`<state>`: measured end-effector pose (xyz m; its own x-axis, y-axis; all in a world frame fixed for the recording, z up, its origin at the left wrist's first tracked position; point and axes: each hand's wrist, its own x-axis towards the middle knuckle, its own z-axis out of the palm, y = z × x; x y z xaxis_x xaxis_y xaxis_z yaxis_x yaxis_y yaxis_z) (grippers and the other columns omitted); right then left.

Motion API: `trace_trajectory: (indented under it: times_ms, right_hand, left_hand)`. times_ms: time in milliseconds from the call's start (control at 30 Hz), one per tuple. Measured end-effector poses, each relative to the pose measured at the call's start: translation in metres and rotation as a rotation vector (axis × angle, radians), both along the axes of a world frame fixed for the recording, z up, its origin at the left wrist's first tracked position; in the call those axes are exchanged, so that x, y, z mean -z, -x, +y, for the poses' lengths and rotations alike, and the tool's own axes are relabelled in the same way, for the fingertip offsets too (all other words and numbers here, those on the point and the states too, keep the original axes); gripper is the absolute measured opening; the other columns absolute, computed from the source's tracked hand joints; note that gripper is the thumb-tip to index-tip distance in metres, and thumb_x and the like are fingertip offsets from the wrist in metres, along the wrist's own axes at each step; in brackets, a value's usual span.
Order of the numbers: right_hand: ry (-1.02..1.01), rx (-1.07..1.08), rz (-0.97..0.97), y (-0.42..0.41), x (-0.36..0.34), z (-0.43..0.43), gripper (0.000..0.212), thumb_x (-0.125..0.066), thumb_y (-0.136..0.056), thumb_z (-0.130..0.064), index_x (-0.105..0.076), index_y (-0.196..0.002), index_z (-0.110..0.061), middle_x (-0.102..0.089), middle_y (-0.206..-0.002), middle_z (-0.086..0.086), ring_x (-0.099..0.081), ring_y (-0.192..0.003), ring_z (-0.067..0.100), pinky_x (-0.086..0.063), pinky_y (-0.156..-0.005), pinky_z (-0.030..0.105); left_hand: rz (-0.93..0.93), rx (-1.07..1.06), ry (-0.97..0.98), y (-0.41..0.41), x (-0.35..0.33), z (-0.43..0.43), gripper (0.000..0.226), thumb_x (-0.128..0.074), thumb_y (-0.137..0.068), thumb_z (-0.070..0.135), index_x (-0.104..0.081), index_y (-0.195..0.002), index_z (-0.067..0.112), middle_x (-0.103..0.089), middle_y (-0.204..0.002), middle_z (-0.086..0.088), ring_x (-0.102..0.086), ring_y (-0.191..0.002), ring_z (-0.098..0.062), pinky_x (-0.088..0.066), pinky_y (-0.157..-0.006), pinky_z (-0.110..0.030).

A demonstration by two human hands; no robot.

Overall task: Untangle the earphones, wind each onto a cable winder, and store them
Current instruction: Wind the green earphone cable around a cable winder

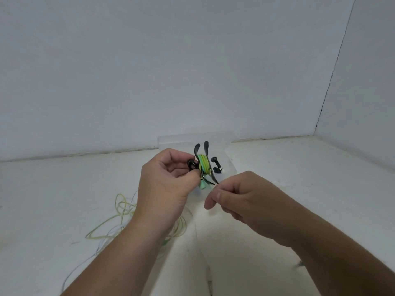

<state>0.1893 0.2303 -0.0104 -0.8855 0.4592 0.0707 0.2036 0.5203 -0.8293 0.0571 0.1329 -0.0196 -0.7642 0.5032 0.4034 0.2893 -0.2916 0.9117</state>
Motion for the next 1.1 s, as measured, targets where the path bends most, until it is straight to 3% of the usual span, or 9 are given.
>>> trace_trajectory:
  times_ms: [100, 200, 333, 533, 733, 833, 933, 1033, 1100]
  right_hand:
    - [-0.024, 0.024, 0.052, -0.003, -0.005, 0.000, 0.032, -0.059, -0.095, -0.032, -0.074, -0.069, -0.021, -0.035, -0.060, 0.009, -0.031, -0.054, 0.020, -0.027, -0.045, 0.019]
    - [-0.016, 0.088, 0.090, -0.006, -0.010, 0.003, 0.035, -0.062, -0.094, -0.028, -0.071, -0.062, -0.016, -0.036, -0.047, -0.002, -0.031, -0.042, 0.011, -0.025, -0.041, 0.011]
    - [0.010, 0.099, 0.069, -0.007, -0.014, 0.002, 0.037, -0.060, -0.094, -0.025, -0.068, -0.060, -0.013, -0.043, -0.039, -0.017, -0.043, -0.039, -0.002, -0.030, -0.042, 0.008]
    - [0.068, 0.158, 0.144, -0.007, -0.015, 0.003, 0.039, -0.059, -0.092, -0.024, -0.064, -0.056, -0.011, -0.032, -0.051, -0.003, -0.027, -0.051, 0.015, -0.023, -0.050, 0.027]
    - [0.036, 0.029, 0.112, -0.008, -0.015, -0.001, 0.038, -0.058, -0.094, -0.022, -0.066, -0.058, -0.010, -0.036, -0.049, -0.006, -0.031, -0.046, 0.007, -0.027, -0.047, 0.018]
    - [-0.016, -0.064, 0.108, -0.007, -0.014, -0.005, 0.033, -0.059, -0.095, -0.024, -0.072, -0.067, -0.012, -0.038, -0.052, -0.001, -0.034, -0.049, 0.009, -0.029, -0.048, 0.020]
    - [0.013, -0.017, 0.243, -0.008, -0.014, -0.002, 0.026, -0.065, -0.089, -0.025, -0.073, -0.069, -0.012, -0.039, -0.050, -0.003, -0.032, -0.048, 0.012, -0.027, -0.048, 0.024]
    - [0.103, 0.126, 0.399, -0.010, -0.018, 0.007, 0.022, -0.060, -0.076, -0.030, -0.072, -0.067, -0.013, -0.037, -0.048, -0.004, -0.028, -0.048, 0.014, -0.024, -0.047, 0.025]
    - [0.061, 0.195, 0.438, -0.011, -0.019, 0.011, 0.021, -0.062, -0.078, -0.030, -0.072, -0.068, -0.015, -0.035, -0.048, -0.004, -0.027, -0.050, 0.018, -0.025, -0.047, 0.025]
  left_hand:
    - [0.073, -0.023, 0.033, -0.001, -0.003, -0.002, 0.025, -0.071, -0.073, -0.013, -0.069, -0.081, 0.010, -0.072, -0.069, 0.000, -0.066, -0.062, -0.006, -0.051, -0.061, -0.014]
    - [0.087, -0.035, 0.026, 0.002, -0.004, -0.003, 0.028, -0.071, -0.073, -0.014, -0.069, -0.080, 0.012, -0.074, -0.074, -0.004, -0.069, -0.068, -0.010, -0.054, -0.066, -0.016]
    - [0.067, -0.023, 0.032, 0.002, -0.004, -0.002, 0.026, -0.069, -0.074, -0.016, -0.069, -0.081, 0.009, -0.069, -0.065, 0.005, -0.063, -0.060, -0.003, -0.049, -0.061, -0.012]
    - [0.032, -0.037, 0.041, 0.004, -0.003, -0.002, 0.029, -0.066, -0.074, -0.016, -0.069, -0.079, 0.012, -0.069, -0.066, 0.003, -0.062, -0.060, -0.007, -0.050, -0.060, -0.013]
    - [0.094, -0.070, 0.071, 0.002, -0.002, -0.002, 0.025, -0.069, -0.073, -0.012, -0.069, -0.080, 0.012, -0.068, -0.063, 0.008, -0.062, -0.057, -0.003, -0.048, -0.058, -0.011]
    - [0.246, -0.099, 0.147, -0.003, 0.001, -0.002, 0.026, -0.075, -0.069, -0.004, -0.068, -0.078, 0.019, -0.073, -0.074, 0.010, -0.069, -0.073, -0.002, -0.052, -0.069, -0.013]
    - [0.410, -0.088, 0.252, -0.005, 0.006, -0.002, 0.025, -0.080, -0.071, 0.006, -0.068, -0.077, 0.027, -0.072, -0.079, 0.018, -0.068, -0.085, 0.002, -0.053, -0.080, -0.017]
    - [0.446, -0.058, 0.285, -0.006, 0.007, -0.003, 0.024, -0.079, -0.072, 0.008, -0.069, -0.078, 0.029, -0.072, -0.080, 0.017, -0.068, -0.090, -0.002, -0.054, -0.086, -0.030]
    - [0.412, -0.005, 0.263, -0.008, 0.006, -0.003, 0.024, -0.079, -0.072, 0.005, -0.070, -0.078, 0.026, -0.073, -0.080, 0.014, -0.069, -0.092, -0.004, -0.055, -0.087, -0.033]
